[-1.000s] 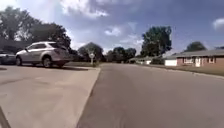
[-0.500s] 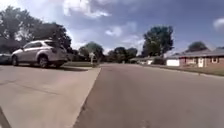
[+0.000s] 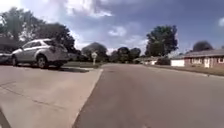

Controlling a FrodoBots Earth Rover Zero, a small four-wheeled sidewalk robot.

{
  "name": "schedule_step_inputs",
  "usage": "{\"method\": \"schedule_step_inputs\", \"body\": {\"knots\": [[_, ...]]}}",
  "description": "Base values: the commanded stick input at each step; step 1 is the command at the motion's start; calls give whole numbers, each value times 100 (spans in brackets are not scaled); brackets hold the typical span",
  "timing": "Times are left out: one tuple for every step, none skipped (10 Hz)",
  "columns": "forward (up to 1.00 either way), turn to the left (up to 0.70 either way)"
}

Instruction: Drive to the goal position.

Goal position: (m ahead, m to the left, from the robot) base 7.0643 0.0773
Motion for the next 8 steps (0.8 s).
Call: {"method": "schedule_step_inputs", "body": {"knots": [[100, 0], [100, 0], [100, 0], [100, 0], [100, 0], [100, 0], [100, 0], [100, 0]]}}
